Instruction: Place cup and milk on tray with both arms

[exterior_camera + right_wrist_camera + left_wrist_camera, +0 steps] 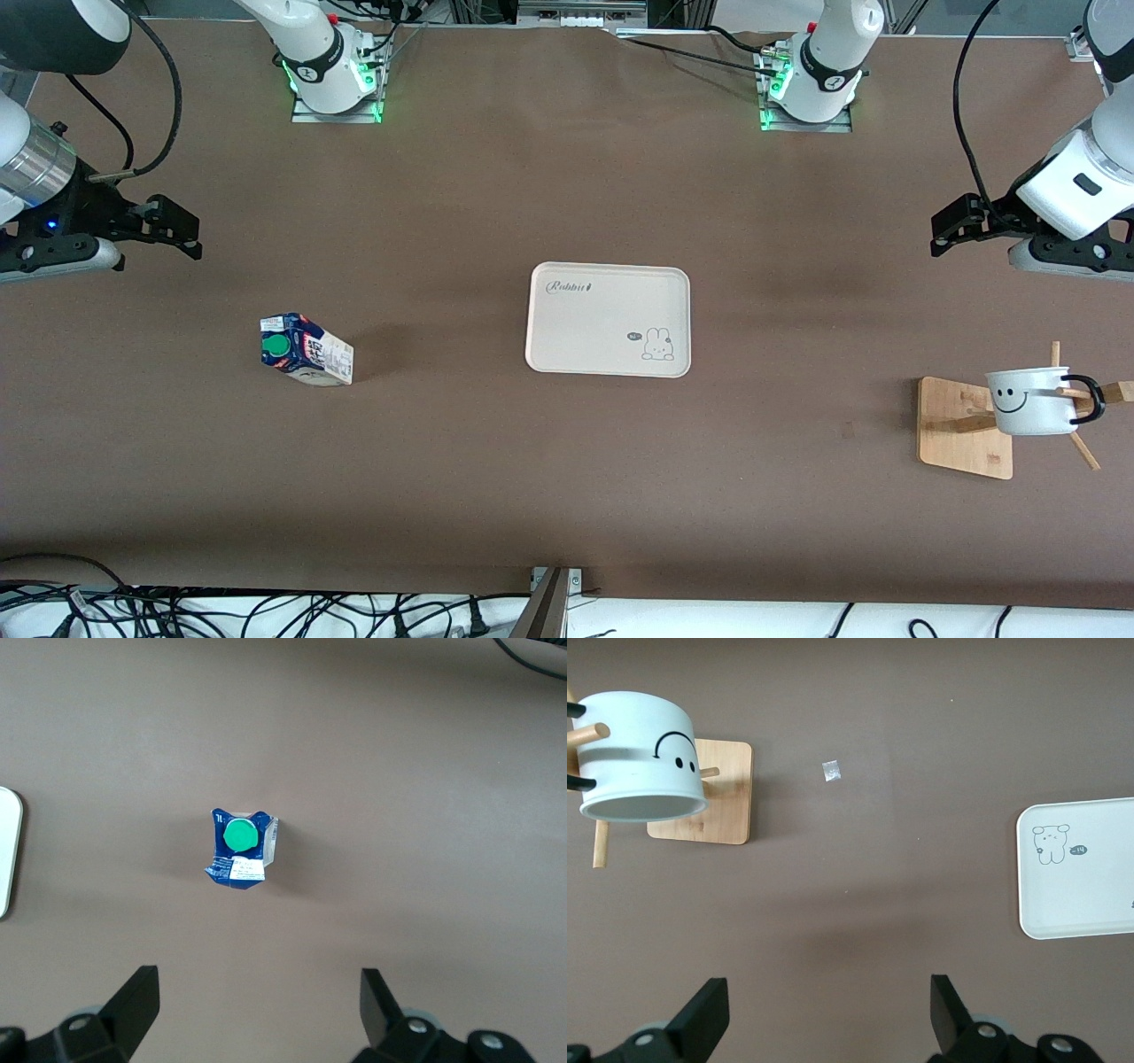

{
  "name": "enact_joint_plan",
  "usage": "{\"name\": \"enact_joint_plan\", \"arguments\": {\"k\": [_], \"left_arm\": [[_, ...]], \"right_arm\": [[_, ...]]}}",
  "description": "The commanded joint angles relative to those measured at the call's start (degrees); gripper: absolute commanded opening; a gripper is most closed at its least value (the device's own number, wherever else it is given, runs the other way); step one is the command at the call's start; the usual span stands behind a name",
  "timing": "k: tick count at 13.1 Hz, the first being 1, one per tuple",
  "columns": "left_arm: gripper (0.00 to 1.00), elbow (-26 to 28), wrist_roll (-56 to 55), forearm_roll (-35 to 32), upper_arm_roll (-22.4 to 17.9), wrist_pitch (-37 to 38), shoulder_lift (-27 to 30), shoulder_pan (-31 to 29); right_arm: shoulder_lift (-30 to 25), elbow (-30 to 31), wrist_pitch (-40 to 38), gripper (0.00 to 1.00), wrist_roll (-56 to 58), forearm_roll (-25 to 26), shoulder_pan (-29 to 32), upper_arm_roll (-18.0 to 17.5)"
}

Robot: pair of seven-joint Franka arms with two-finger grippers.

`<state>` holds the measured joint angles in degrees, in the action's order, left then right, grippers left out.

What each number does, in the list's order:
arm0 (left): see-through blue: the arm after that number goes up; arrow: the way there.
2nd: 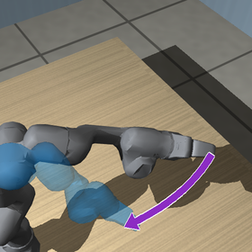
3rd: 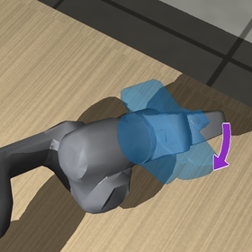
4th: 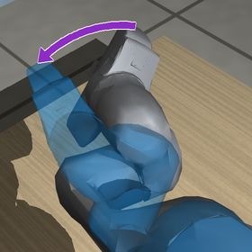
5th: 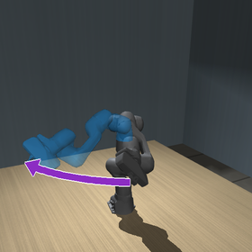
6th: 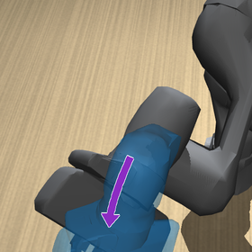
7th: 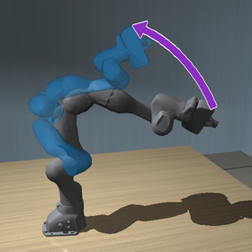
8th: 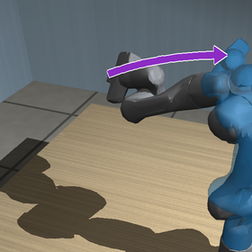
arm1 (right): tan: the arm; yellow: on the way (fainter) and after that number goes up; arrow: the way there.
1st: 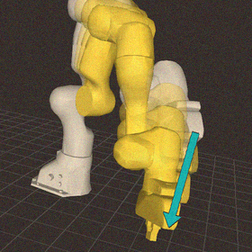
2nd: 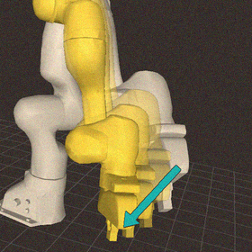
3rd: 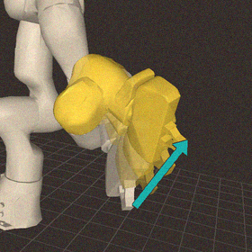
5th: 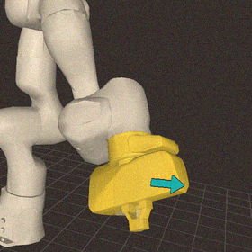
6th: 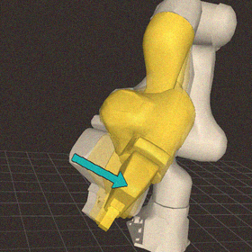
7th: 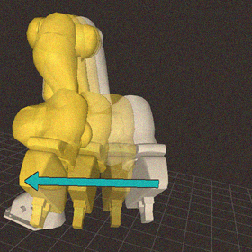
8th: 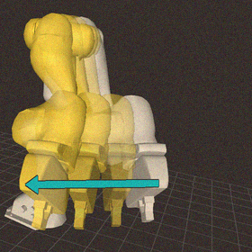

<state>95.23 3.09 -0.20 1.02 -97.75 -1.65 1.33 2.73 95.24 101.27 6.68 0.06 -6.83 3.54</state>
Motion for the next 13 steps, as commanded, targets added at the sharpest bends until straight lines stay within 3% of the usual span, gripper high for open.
{"name": "enact_joint_plan", "arguments": {"k": [1,6,9,13], "left_arm": [[1.00,-2.2,0.5,-0.5,0.0,1.6,-1.1,0.0],[1.00,-2.2,0.2,-0.4,0.0,1.6,-1.0,0.2],[1.00,-2.2,0.4,-0.5,0.0,1.9,-1.0,0.2],[1.00,-2.2,0.3,-0.5,0.0,2.9,-0.9,0.2]], "right_arm": [[0.4,-0.6,-0.3,1.00,-1.1,0.0,0.3,-0.3],[0.5,-1.5,0.1,1.00,-1.2,0.0,0.4,-0.3],[3.2,-3.2,0.8,1.00,-0.2,-3.1,0.5,-0.2],[12.9,-2.9,0.9,1.00,1.6,-2.5,-1.5,-0.6]]}}
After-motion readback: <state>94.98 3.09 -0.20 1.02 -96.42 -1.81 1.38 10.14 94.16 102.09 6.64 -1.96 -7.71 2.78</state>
